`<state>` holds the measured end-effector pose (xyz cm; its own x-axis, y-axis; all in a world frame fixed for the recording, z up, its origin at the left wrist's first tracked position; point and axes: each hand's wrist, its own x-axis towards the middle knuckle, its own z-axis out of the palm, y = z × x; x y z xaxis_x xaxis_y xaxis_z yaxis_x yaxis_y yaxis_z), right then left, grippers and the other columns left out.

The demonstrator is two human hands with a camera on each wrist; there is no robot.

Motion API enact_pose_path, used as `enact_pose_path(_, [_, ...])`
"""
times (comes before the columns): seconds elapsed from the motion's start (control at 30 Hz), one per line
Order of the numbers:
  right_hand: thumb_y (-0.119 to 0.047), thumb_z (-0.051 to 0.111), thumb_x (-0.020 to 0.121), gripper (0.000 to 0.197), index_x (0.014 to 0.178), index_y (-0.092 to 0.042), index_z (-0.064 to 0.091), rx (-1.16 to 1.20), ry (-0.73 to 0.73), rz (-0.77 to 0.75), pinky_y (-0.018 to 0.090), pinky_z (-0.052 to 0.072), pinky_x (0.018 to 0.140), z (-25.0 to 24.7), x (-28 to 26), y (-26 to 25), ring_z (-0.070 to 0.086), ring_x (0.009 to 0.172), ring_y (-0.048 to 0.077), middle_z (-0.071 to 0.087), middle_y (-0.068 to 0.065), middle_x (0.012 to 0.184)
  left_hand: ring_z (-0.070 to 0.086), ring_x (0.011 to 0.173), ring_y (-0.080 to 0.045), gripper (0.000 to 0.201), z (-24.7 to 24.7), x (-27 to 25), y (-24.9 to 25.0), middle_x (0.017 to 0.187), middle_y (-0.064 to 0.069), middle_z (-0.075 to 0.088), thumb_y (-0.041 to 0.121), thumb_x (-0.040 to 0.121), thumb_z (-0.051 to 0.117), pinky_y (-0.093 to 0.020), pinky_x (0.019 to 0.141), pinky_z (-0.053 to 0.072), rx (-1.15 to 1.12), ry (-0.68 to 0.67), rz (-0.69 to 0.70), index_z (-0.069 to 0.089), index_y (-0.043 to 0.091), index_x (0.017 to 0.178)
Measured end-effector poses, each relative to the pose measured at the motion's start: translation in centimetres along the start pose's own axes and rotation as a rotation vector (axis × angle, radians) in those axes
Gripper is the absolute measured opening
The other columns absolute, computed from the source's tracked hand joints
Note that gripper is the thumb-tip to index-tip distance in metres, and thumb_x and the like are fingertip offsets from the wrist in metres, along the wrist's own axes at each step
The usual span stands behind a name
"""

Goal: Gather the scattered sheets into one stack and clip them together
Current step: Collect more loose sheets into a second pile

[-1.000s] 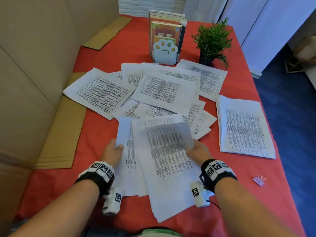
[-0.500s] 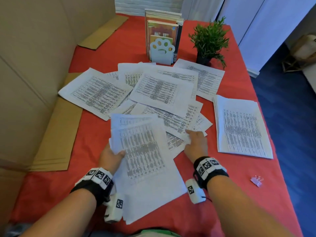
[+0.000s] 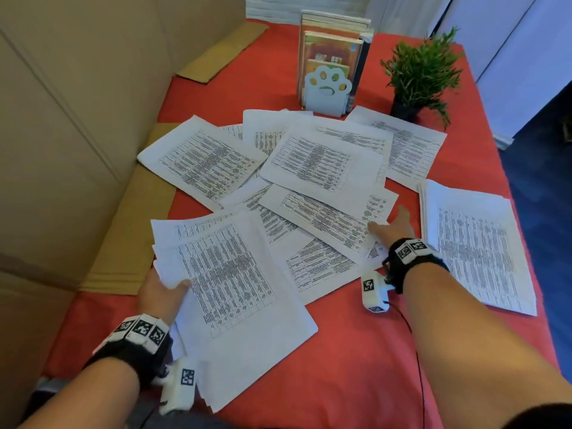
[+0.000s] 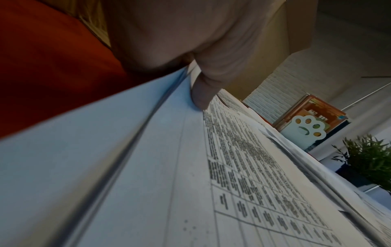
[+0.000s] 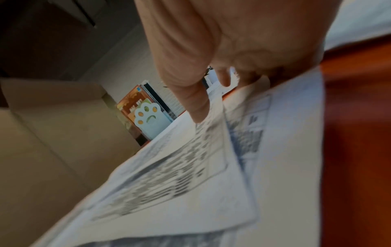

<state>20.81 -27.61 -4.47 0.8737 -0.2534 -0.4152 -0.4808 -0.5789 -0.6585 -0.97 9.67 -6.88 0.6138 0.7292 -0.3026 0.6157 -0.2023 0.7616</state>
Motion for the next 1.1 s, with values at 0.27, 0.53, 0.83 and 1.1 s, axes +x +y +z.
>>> enact_pose_path(0.27, [-0.016, 0.057, 0.082, 0.037, 0.119, -0.020, 0.050, -0.034, -0.070, -0.137, 0.034, 0.050, 0.080, 2.6, -5.1, 2.2, 0.063, 0.094, 0.028, 0.066, 0.008, 0.104, 0.058, 0.112, -0.038, 0.041, 0.1, -0.6, 0.6, 0.123, -0.022, 0.061, 0.001, 0.084, 0.059, -0.042, 0.093, 0.043, 0.028, 0.040, -0.007, 0.052, 0.001, 0.124])
enact_pose_path(0.53, [-0.005, 0.056, 0.080, 0.044, 0.115, -0.021, 0.035, -0.130, -0.211, 0.000, 0.035, 0.050, 0.079, 1.3, -11.1, 5.8, 0.059, 0.087, 0.027, 0.060, 0.004, 0.097, 0.058, 0.109, -0.038, 0.036, 1.1, -2.0, 1.8, 0.121, -0.024, 0.061, 0.000, 0.083, 0.057, -0.042, 0.093, 0.043, 0.058, -0.045, 0.006, 0.053, -0.002, 0.119])
enact_pose_path(0.83, [-0.015, 0.057, 0.076, 0.087, 0.149, -0.027, 0.011, -0.650, -0.026, -0.509, 0.051, 0.017, 0.116, 3.3, -11.9, 4.0, 0.012, 0.144, 0.030, 0.014, 0.004, 0.158, 0.056, 0.112, -0.037, 0.038, 3.8, -4.5, 4.0, 0.124, -0.022, 0.057, 0.001, 0.085, 0.055, -0.042, 0.094, 0.044, 0.008, -0.134, 0.027, 0.045, -0.001, 0.122])
enact_pose_path(1.1, [-0.006, 0.048, 0.084, 0.073, 0.148, -0.022, 0.018, -0.729, -0.168, -0.486, 0.045, 0.036, 0.107, 4.8, -9.5, 2.7, 0.031, 0.137, 0.028, 0.026, 0.009, 0.154, 0.050, 0.100, -0.018, 0.046, 5.5, -6.6, 4.7, 0.115, -0.005, 0.053, -0.001, 0.088, 0.053, -0.031, 0.085, 0.041, -0.117, -0.310, 0.024, 0.039, 0.006, 0.131])
